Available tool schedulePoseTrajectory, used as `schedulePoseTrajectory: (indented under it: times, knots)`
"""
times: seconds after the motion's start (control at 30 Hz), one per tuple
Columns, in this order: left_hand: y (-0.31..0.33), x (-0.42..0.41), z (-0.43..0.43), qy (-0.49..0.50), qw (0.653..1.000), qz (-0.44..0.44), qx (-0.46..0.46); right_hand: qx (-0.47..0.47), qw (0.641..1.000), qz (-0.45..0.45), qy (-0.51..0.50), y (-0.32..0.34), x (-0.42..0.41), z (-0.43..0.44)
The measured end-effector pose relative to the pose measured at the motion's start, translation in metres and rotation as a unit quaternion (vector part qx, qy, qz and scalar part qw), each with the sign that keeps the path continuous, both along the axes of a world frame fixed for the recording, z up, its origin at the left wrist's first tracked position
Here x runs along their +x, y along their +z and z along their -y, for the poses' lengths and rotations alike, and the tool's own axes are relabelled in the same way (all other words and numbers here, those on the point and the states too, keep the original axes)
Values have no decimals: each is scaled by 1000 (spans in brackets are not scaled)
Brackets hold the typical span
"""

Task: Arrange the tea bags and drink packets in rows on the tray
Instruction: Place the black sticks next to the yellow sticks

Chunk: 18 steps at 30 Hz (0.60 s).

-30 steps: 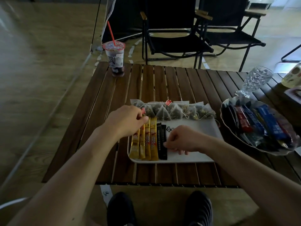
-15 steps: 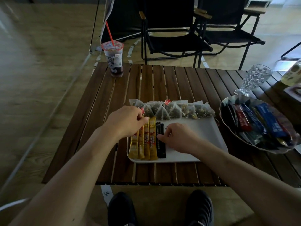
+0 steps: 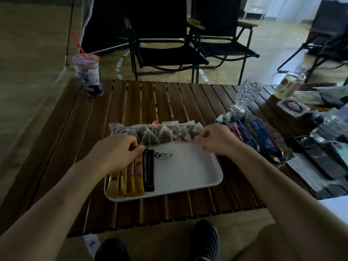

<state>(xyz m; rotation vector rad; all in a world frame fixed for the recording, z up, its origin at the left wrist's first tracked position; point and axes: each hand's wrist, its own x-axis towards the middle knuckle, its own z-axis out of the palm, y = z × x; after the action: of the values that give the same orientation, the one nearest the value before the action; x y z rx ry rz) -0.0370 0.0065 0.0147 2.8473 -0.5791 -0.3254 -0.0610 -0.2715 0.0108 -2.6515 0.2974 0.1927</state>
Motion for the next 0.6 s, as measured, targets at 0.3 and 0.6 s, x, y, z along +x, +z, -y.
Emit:
schedulePoseTrajectory:
  times: [0.3, 0.6]
  knots:
    - [-7, 3, 14, -8, 1000, 4, -12, -78, 988, -9, -134, -17, 4, 81]
    - [-8, 2, 15, -14, 1000, 10, 9, -101, 980, -30, -169, -28, 18, 87]
